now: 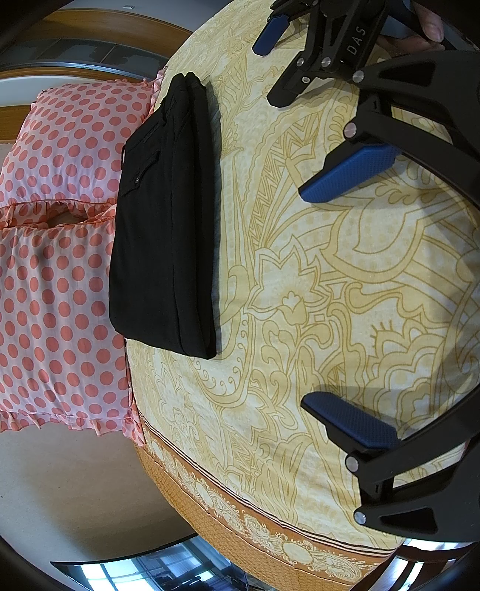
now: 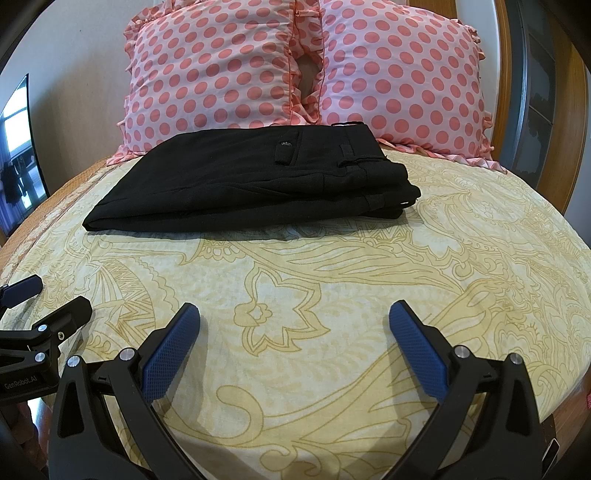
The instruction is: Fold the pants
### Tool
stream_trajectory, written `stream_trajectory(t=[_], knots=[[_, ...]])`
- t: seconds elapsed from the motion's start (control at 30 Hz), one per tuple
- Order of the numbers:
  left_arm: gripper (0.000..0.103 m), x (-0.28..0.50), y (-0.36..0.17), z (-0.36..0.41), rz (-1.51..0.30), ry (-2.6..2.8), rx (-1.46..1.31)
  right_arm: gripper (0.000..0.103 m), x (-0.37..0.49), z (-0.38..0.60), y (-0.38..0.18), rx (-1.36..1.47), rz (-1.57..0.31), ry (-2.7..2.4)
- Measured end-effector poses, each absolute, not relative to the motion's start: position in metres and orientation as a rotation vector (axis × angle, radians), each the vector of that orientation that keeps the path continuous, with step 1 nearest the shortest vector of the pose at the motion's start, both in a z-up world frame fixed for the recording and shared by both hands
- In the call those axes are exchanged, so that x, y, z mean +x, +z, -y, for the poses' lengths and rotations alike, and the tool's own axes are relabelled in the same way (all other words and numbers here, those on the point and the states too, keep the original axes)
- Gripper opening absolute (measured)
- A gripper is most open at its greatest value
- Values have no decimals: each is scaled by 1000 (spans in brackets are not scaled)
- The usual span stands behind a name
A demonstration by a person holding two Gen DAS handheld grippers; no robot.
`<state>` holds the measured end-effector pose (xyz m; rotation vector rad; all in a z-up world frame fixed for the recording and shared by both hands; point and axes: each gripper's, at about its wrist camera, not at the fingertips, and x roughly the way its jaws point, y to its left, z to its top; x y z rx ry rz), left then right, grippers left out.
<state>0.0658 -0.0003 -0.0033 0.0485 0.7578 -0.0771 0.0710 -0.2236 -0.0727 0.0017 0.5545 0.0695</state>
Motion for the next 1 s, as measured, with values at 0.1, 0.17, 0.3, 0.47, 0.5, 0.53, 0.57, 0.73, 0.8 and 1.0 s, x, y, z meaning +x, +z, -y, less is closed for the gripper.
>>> stream_trajectory(t=[0.1, 0.17, 0.3, 0.47, 0.5, 0.53, 0.57, 0.73, 0.8, 1.0], knots=[[101, 65, -4, 0, -758, -77, 48, 102, 71, 224, -73, 2, -554, 69], [101, 66, -4, 0, -758, -77, 48, 102, 71, 224, -73, 2, -554, 69], [101, 66, -4, 1, -769, -77, 51, 102, 71, 224, -73, 2, -554, 69], [101, 68, -1, 1, -783, -76, 49, 102, 71, 224, -73, 2, -553, 68], [101, 68, -1, 1, -784, -76, 48, 102, 71, 224, -73, 2, -553, 68], [101, 68, -1, 1, -784, -76, 48, 102, 71, 224, -73, 2, -553, 68], [101, 68, -1, 1, -782, -77, 49, 102, 71, 223, -73, 2, -554, 68], [101, 71, 0, 0, -791, -75, 45, 102, 71, 223, -73, 2, -553, 68], [101, 71, 0, 1, -794, -75, 45, 102, 71, 223, -73, 3, -552, 68], [101, 71, 0, 0, -791, -75, 44, 102, 71, 223, -73, 3, -552, 67]])
